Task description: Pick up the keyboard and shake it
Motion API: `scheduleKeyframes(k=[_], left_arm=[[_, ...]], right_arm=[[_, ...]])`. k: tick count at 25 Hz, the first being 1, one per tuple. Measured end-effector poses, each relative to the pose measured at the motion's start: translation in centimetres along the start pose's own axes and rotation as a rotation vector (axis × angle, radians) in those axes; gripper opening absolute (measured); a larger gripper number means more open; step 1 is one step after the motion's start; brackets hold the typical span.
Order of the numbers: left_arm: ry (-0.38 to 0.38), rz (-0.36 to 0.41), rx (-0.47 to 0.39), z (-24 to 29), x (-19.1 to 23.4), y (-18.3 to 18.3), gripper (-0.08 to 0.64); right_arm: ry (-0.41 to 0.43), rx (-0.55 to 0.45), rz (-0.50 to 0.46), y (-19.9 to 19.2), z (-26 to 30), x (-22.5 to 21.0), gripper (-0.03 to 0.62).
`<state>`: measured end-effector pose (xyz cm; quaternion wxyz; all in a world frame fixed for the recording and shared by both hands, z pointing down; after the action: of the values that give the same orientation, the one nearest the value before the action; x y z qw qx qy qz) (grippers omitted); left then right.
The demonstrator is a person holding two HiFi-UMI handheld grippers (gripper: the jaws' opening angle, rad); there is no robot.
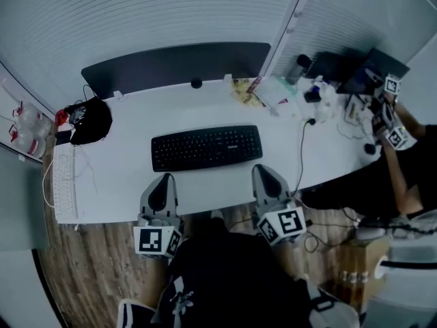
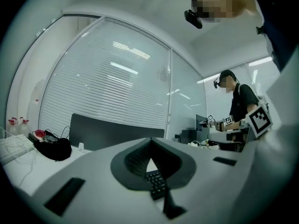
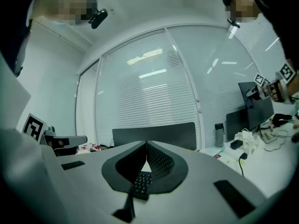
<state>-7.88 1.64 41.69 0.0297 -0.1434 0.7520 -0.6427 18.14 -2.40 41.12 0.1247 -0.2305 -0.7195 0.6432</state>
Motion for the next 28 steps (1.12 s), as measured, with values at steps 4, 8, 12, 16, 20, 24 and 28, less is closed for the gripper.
scheduleKeyframes(k=[4, 8, 12, 16, 20, 24, 28], left_arm=[[0.020, 0.013, -0.032, 2.3, -1.6, -0.1, -0.002], [0.009, 0.027, -0.036, 3.2, -2.6, -0.8, -0.002], [0.036, 0.061, 0.010, 3.3, -2.1, -1.7, -0.002], [0.090, 0.045, 0.011, 4.2, -1.0, -2.1, -0.003], [0.105, 0.041, 0.037, 4.7, 0.0, -2.8, -0.002], [0.119, 0.026, 0.056, 4.8, 1.8, -2.9, -0.002], [0.126, 0.012, 0.072, 5.0, 4.0, -3.0, -0.002]], right_arm=[[0.024, 0.022, 0.012, -0.6, 1.3, -3.0, 0.005], [0.030, 0.040, 0.027, -1.1, 2.5, -5.0, 0.005], [0.034, 0.072, 0.041, -1.8, 2.9, -6.0, 0.005], [0.025, 0.086, 0.052, -2.2, 3.5, -6.9, 0.005], [-0.007, 0.106, 0.036, -2.8, 3.9, -7.9, 0.005], [-0.025, 0.095, 0.038, -2.7, 5.3, -7.6, 0.006], [-0.026, 0.095, 0.005, -2.0, 6.7, -6.6, 0.005]])
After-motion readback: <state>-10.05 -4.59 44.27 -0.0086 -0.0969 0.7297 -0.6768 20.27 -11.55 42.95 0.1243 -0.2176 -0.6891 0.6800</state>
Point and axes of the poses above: the fingertips, and each gripper's own axes: z forward along the fingers, x to its left, y out of its top, the point moved 5 cm from there along -z, backward along the fingers, and after that the axes turned 14 degrees about -x, right-handed, at the moved point
